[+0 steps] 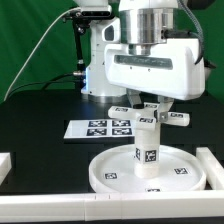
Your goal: Assemble round table
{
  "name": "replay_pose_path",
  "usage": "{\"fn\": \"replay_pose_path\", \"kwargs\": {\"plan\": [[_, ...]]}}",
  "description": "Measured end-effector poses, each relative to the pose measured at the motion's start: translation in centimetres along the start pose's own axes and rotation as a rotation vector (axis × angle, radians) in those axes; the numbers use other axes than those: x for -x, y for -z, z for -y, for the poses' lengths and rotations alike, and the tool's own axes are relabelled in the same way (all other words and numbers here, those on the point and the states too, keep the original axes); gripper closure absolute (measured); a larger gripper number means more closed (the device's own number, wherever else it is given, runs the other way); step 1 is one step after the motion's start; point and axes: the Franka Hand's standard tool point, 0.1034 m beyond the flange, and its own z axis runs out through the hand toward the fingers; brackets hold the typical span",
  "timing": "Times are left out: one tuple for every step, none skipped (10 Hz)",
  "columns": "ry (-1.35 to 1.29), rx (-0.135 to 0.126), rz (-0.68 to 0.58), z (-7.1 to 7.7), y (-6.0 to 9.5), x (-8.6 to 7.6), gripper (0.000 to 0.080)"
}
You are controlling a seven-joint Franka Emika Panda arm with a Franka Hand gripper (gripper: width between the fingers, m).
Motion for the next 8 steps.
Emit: {"fn": "replay_pose_path", "kwargs": {"plan": [[-0.183,-0.02,0.015,0.0,-0.1,0.0,0.0353],[-0.325,-0.043,0.016,0.0,-0.1,-0.1,0.0353],[-0.455,-0.08,0.012,-0.1,-0.1,-0.1,0.0353],[-0.54,-0.095,0.006,-0.1,-0.1,0.0,0.0353],[-0.521,-0.094,0.004,-0.2,-0.1,0.0,0.0353],[-0.48,-0.091,0.005,-0.2,0.0,0.1,0.0353],[-0.449,-0.068,0.028,-0.2,0.4,0.5,0.0202],[-0.4,-0.05,0.051,-0.1,1.3,0.4,0.0166]]}}
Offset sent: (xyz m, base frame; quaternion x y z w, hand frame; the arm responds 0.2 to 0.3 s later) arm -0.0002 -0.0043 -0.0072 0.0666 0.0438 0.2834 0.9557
